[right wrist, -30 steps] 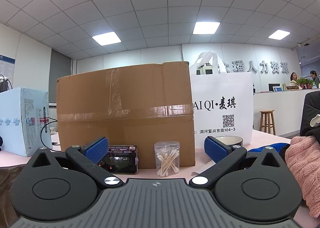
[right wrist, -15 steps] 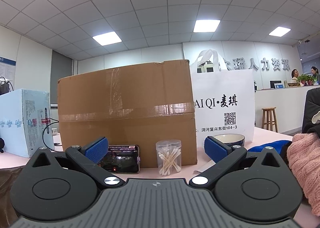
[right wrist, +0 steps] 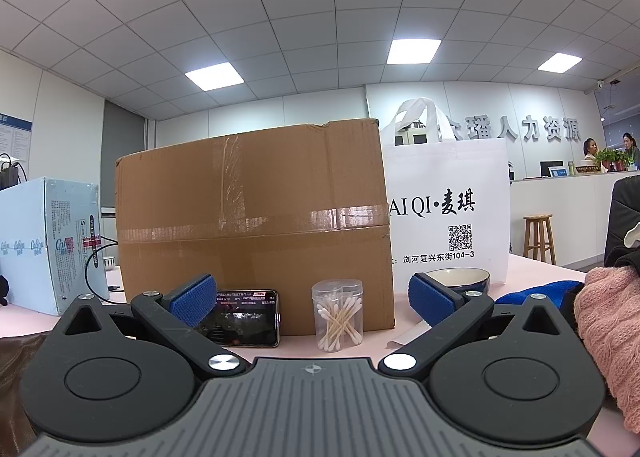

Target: Fold clothes

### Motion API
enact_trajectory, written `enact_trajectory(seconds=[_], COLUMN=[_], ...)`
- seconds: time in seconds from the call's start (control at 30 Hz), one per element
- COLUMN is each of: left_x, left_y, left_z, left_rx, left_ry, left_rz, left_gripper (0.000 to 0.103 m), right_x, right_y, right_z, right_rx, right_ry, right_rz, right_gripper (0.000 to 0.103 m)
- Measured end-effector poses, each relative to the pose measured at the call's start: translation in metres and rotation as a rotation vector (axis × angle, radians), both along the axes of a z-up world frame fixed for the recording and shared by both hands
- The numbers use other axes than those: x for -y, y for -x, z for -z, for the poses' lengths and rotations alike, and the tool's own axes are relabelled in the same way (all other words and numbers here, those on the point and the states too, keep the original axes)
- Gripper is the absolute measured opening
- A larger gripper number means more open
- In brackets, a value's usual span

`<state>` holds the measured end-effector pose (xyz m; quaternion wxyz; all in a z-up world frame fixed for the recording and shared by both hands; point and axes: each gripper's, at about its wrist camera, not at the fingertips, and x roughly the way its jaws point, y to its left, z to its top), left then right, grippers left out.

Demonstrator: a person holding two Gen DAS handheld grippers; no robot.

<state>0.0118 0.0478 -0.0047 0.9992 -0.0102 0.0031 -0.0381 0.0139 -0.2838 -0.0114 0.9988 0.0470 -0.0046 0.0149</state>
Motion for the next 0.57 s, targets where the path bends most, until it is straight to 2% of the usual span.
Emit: enact_trajectory(seconds=[0.57], left_x=[0.0012], left_y=[0.0007], left_z=[-0.0008], left_rx=[0.004], left_ry=[-0.004], left_rz=[0.005], left_gripper=[0.103], right_x=[-0.0003], right_y=[0.0023], right_z=[0.0003], right_rx=[-0.001], right_ry=[0.0], right_rz=[-0.001], right_gripper=[0.103])
